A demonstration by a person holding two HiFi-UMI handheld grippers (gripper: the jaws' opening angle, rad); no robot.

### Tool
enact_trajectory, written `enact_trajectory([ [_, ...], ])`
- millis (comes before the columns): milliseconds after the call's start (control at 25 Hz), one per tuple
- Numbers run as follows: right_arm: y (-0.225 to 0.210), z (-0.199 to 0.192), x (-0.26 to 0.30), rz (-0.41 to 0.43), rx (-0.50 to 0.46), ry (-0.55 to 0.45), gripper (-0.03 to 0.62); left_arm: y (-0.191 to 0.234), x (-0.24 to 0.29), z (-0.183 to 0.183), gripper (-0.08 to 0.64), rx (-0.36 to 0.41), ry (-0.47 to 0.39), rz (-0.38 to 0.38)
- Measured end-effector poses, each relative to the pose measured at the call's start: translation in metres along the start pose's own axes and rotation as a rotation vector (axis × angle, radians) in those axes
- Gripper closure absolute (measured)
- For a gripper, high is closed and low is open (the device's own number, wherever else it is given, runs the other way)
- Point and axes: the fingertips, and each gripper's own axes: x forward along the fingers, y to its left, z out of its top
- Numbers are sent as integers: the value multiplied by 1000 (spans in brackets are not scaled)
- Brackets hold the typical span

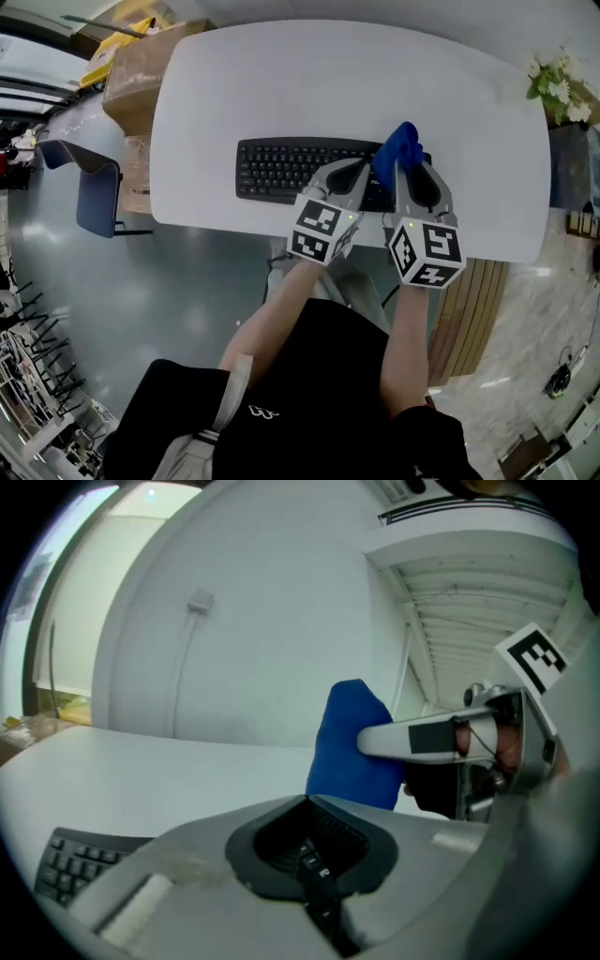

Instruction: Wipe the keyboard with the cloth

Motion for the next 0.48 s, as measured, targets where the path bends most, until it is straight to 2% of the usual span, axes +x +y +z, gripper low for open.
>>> enact_trajectory([
  [120, 66, 12, 19, 184, -25, 7, 515, 45, -46, 12, 563, -37, -74, 125],
  [240, 142, -3, 38, 359, -49, 63, 515, 96, -106, 7, 563, -85, -123, 284],
  [360, 212, -37, 51, 490, -80, 129, 515, 141, -159, -22, 563, -137, -117, 417],
  [480, 263, -63, 57, 585, -95, 191, 515, 168, -197, -48, 563, -191, -91, 503],
])
